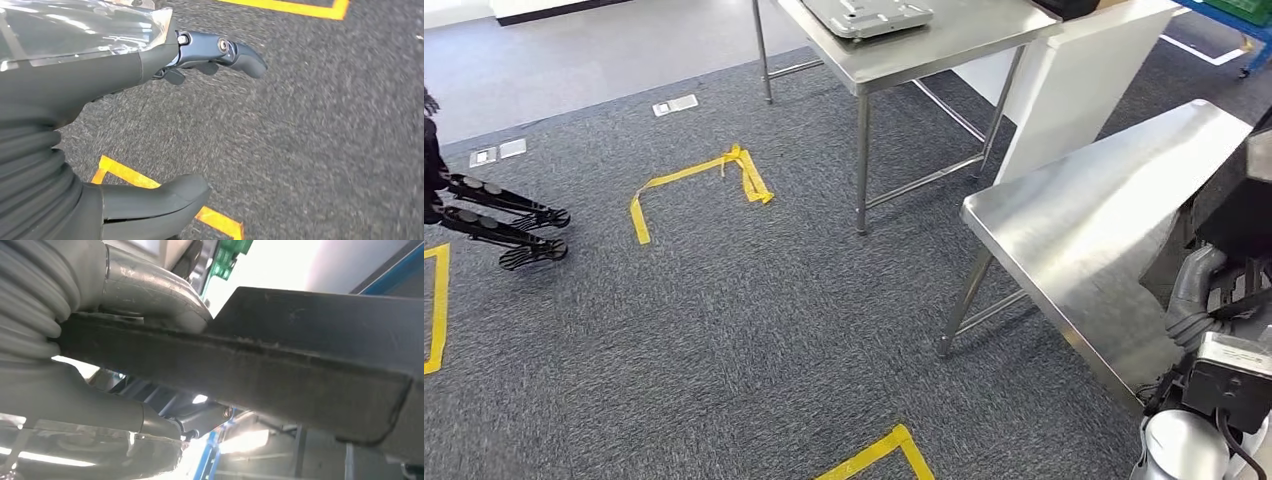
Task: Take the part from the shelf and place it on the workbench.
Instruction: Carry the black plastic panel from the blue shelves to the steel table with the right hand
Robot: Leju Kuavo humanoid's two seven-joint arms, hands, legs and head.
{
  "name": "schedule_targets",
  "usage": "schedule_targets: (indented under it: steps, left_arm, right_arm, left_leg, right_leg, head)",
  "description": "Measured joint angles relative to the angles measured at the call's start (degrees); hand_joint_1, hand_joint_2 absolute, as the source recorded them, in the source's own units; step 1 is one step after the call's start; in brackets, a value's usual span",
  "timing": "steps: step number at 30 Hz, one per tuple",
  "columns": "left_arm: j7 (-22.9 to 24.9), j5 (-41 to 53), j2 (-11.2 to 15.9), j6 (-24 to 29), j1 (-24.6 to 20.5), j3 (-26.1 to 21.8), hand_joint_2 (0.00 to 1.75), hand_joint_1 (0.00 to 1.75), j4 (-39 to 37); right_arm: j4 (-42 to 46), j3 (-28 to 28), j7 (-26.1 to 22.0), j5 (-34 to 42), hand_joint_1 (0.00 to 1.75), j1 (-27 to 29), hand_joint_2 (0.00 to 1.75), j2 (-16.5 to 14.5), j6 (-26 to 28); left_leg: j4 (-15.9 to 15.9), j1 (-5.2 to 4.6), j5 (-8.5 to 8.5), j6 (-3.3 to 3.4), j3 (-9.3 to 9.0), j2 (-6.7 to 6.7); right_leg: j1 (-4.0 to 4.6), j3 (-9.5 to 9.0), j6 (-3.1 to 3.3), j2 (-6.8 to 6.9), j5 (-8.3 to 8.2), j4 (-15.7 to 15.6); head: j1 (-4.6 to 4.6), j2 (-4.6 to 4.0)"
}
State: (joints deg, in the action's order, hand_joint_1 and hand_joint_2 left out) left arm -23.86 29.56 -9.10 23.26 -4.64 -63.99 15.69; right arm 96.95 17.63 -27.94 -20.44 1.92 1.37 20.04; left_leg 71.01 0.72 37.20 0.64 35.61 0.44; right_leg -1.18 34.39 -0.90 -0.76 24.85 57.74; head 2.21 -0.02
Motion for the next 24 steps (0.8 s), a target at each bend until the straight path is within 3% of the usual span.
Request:
schedule_targets:
  steps: [1,2,3,4,6,8,10,12,14,16,17,18,19,21,23,24]
  left_arm:
    - [0.0,0.0,0.0,0.0,0.1,0.0,1.75,0.0,0.0]
    - [0.0,0.1,0.0,0.0,0.1,-0.1,1.75,0.0,0.0]
    - [0.0,0.2,0.0,0.0,0.2,-0.1,1.75,0.0,0.0]
    - [0.1,0.3,0.1,0.0,0.2,-0.1,1.75,0.0,0.0]
    - [0.1,0.5,0.1,-0.1,0.2,-0.2,1.75,0.0,0.1]
    - [0.1,0.8,0.1,-0.3,0.2,-0.2,1.75,0.0,0.2]
    - [0.1,1.1,0.1,-0.4,0.1,-0.2,1.75,0.0,0.2]
    - [0.0,1.2,0.1,-0.8,0.1,-0.2,1.75,0.0,0.3]
    - [0.0,1.5,0.2,-1.2,0.1,-0.2,1.75,0.0,0.3]
    - [-0.1,1.8,0.3,-1.6,0.2,-0.2,1.75,0.0,0.3]
    - [-0.1,1.9,0.4,-1.7,0.2,-0.2,1.75,0.0,0.3]
    - [-0.2,2.1,0.4,-1.8,0.2,-0.2,1.75,0.0,0.3]
    - [-0.3,2.2,0.4,-2.0,0.2,-0.2,1.75,0.0,0.3]
    - [-0.5,2.4,0.4,-2.1,0.2,-0.2,1.75,0.0,0.4]
    - [-0.6,2.7,0.4,-2.3,0.1,-0.2,1.75,0.0,0.4]
    - [-0.6,2.9,0.5,-2.3,0.1,-0.2,1.75,0.0,0.4]
  right_arm:
    - [0.0,0.0,0.1,-0.1,1.75,0.1,1.75,-0.1,0.1]
    - [0.0,0.0,0.1,-0.1,1.75,0.3,1.75,-0.2,0.2]
    - [0.1,0.0,0.2,-0.2,1.75,0.4,1.75,-0.2,0.3]
    - [0.1,0.0,0.2,-0.3,1.75,0.6,1.75,-0.3,0.4]
    - [0.5,0.1,0.4,-0.6,1.75,0.8,1.75,-0.4,0.7]
    - [1.1,0.3,0.5,-1.0,1.75,1.1,1.75,-0.6,1.0]
    - [1.8,0.7,0.5,-1.1,1.75,1.7,1.75,-0.7,1.2]
    - [2.3,1.2,0.7,-1.3,1.75,2.3,1.75,-0.7,1.5]
    - [2.9,1.6,0.9,-1.7,1.75,2.6,1.75,-0.9,1.7]
    - [3.3,1.9,1.0,-2.2,1.75,3.2,1.75,-1.4,2.0]
    - [3.6,2.1,1.1,-2.5,1.75,3.6,1.75,-1.7,2.2]
    - [3.9,2.4,1.2,-2.7,1.75,4.0,1.75,-2.0,2.3]
    - [4.2,2.6,1.2,-3.0,1.75,4.3,1.75,-2.3,2.3]
    - [5.2,2.9,1.2,-3.4,1.75,4.7,1.75,-2.9,2.6]
    - [6.2,3.2,1.2,-3.8,1.75,5.1,1.75,-3.6,2.9]
    - [6.6,3.4,1.2,-4.0,1.75,5.4,1.75,-3.9,3.1]
  left_leg:
    - [2.8,0.0,0.74,-0.03,1.67,-0.43]
    - [3.8,0.02,0.31,-0.04,2.5,-0.58]
    - [2.6,0.07,-1.2,-0.01,2.28,-0.71]
    - [-0.5,0.19,-3.44,0.04,1.06,-1.12]
    - [-7.7,0.61,-6.86,0.08,-2.02,-3.55]
    - [-10.9,0.57,-7.65,0.32,-3.39,-4.87]
    - [-11.3,0.29,-7.88,1.05,-3.65,-3.46]
    - [-11.8,0.29,-8.36,2.02,-4.02,-1.92]
    - [-12.1,0.14,-8.61,2.6,-4.11,-0.34]
    - [-12.1,-0.06,-8.59,2.71,-3.94,1.28]
    - [-12.1,-0.1,-8.54,2.68,-3.9,2.06]
    - [-12.1,-0.1,-8.48,2.62,-3.9,2.8]
    - [-12.1,-0.1,-8.39,2.49,-3.97,3.53]
    - [-12.0,-0.31,-8.04,2.01,-4.33,4.84]
    - [-12.1,-0.61,-7.59,1.33,-4.81,6.05]
    - [-12.2,-0.66,-7.4,1.02,-5.09,6.7]
  right_leg:
    - [0.06,-0.02,0.01,-0.85,0.01,0.0]
    - [0.1,-0.07,0.0,-1.71,0.01,0.0]
    - [0.1,-0.17,-0.01,-2.57,0.02,0.1]
    - [0.07,-0.28,-0.04,-3.42,0.02,0.1]
    - [0.25,-0.23,-0.31,-4.94,0.08,0.4]
    - [0.39,0.18,-1.01,-6.27,-0.02,0.5]
    - [0.25,0.68,-1.87,-7.45,-0.33,0.3]
    - [0.39,1.9,-2.14,-5.5,0.43,2.0]
    - [0.57,4.92,-1.77,-1.75,3.17,7.9]
    - [0.49,8.42,-1.64,-0.19,5.88,15.2]
    - [0.4,9.11,-1.85,0.09,6.28,16.8]
    - [0.32,8.6,-2.23,0.35,5.83,16.1]
    - [0.28,6.82,-2.68,0.89,4.67,13.0]
    - [0.48,1.98,-3.11,3.61,2.15,4.6]
    - [0.97,-0.42,-2.52,5.15,1.05,0.6]
    - [1.24,-0.41,-2.12,4.66,0.97,0.5]
  head:
    - [-0.01,0.0]
    - [-0.01,0.0]
    - [-0.01,0.0]
    - [-0.01,0.0]
    - [0.03,0.0]
    - [0.07,0.0]
    - [0.09,0.0]
    - [0.29,0.0]
    - [0.62,0.0]
    - [0.77,0.0]
    - [0.78,0.0]
    - [0.8,0.0]
    - [0.8,0.0]
    - [0.81,0.0]
    - [0.7,0.0]
    - [0.63,0.0]
